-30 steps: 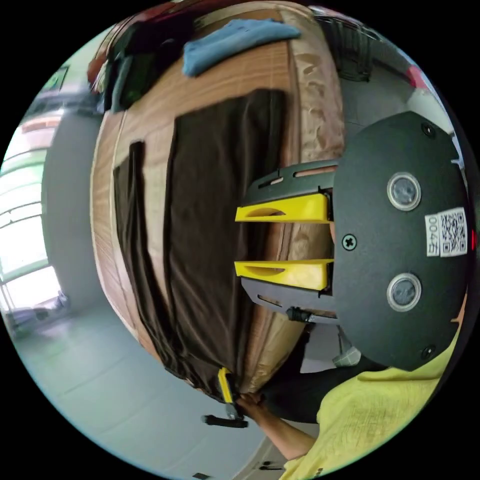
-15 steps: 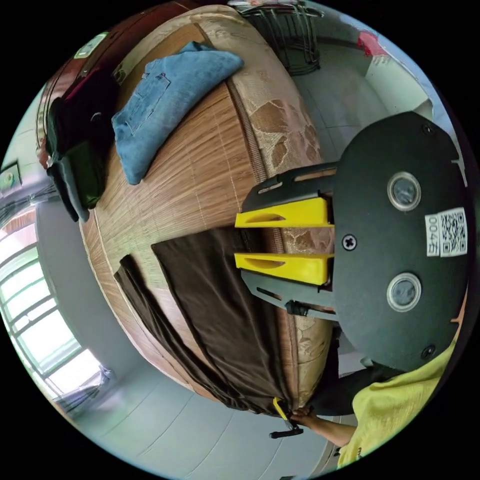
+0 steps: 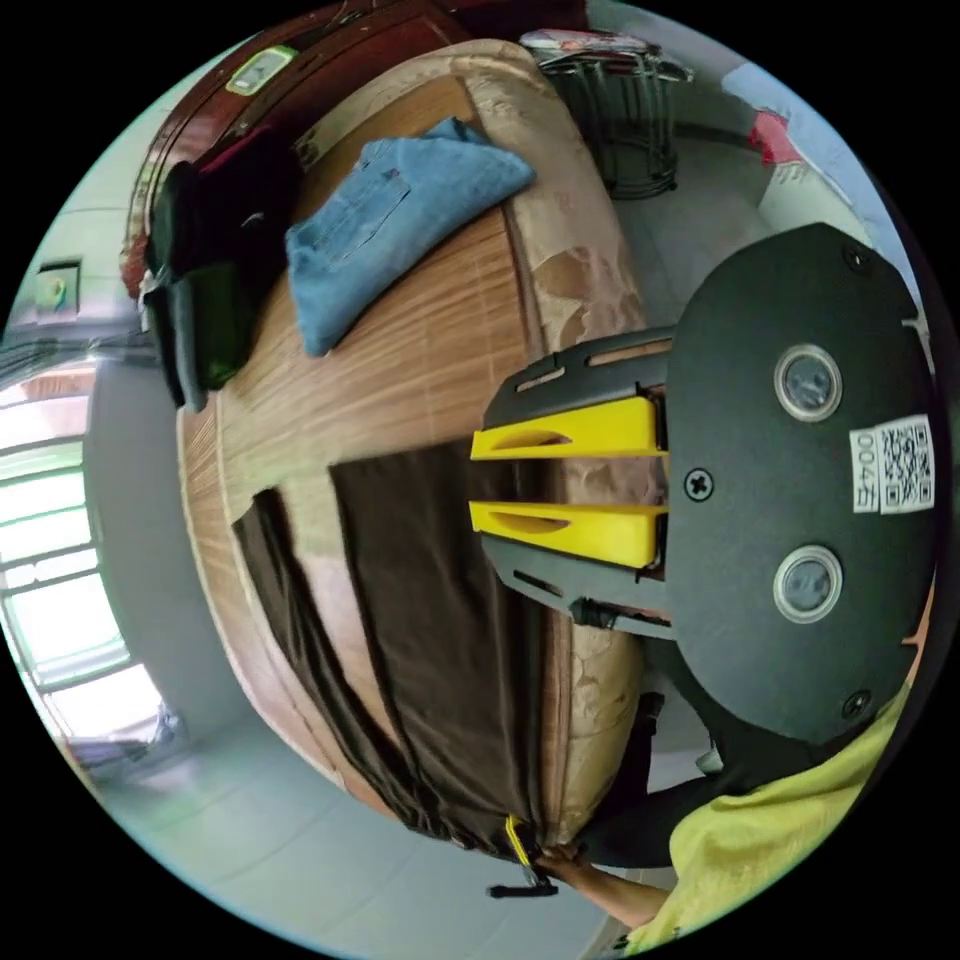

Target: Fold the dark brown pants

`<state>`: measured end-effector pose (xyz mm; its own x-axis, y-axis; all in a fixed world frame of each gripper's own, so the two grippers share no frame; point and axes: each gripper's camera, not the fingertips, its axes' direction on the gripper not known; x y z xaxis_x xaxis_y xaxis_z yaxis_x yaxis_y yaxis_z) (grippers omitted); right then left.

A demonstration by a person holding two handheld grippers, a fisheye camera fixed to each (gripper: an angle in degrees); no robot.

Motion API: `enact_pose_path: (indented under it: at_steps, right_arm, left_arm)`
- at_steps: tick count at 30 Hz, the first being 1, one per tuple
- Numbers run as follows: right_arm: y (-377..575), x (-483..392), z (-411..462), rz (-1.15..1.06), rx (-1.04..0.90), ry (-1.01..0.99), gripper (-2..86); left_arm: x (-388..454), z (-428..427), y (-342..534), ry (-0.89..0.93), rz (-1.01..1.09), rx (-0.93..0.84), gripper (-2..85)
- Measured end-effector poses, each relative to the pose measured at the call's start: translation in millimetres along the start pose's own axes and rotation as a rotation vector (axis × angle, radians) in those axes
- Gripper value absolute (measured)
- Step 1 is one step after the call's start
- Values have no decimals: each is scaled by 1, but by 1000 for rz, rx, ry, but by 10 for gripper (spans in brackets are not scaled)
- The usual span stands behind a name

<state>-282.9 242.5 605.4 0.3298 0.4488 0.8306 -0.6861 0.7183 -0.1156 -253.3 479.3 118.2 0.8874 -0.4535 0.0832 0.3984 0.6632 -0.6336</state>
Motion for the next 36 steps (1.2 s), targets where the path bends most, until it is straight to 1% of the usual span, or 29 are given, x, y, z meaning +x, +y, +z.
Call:
enact_pose_path:
  at_steps: [2, 5, 7, 12, 14, 15, 16, 17, 19, 21, 23, 28, 33, 36]
  right_arm:
    - [-2, -46, 7, -79, 3, -59, 126]
    - [-9, -106, 31, -155, -7, -160, 161]
    - [-17, -138, 49, -187, -19, -186, 175]
    - [-37, -212, 92, -302, -15, -144, 184]
    - [-39, -234, 125, -346, -89, -88, 188]
    - [-36, -238, 136, -359, -122, -64, 190]
    - [-28, -243, 136, -369, -45, -39, 191]
    - [-26, -245, 140, -370, -55, -35, 192]
    - [-23, -244, 144, -359, -52, -54, 192]
    - [-19, -243, 149, -356, -50, -67, 192]
    - [-15, -246, 156, -358, -55, -72, 192]
    - [-8, -250, 170, -360, -53, -68, 190]
    - [-4, -252, 186, -357, -55, -75, 191]
    - [-2, -254, 196, -361, -53, -67, 190]
  left_arm:
    - [-2, -3, -1, 3, 0, 4, 44]
    - [-6, -7, -3, 10, -9, 8, 44]
    - [-7, -9, -4, 11, -14, 9, 44]
    - [-11, -17, -5, 11, -17, 19, 47]
    - [-14, -20, -5, 20, -22, 31, 51]
    - [-15, -22, -5, 23, -24, 34, 52]
    - [-17, -24, -5, 33, -28, 41, 56]
    - [-19, -27, -6, 44, -33, 44, 61]
    - [-24, -33, -9, 81, -50, 32, 71]
    - [-32, -46, -12, 102, -65, 69, 78]
    - [-51, -66, -21, 44, -99, 144, 84]
    - [-111, -86, -57, -51, -197, 172, 85]
    - [-154, -78, -97, -189, -234, 118, 87]
    - [-180, -62, -112, -295, -280, -3, 90]
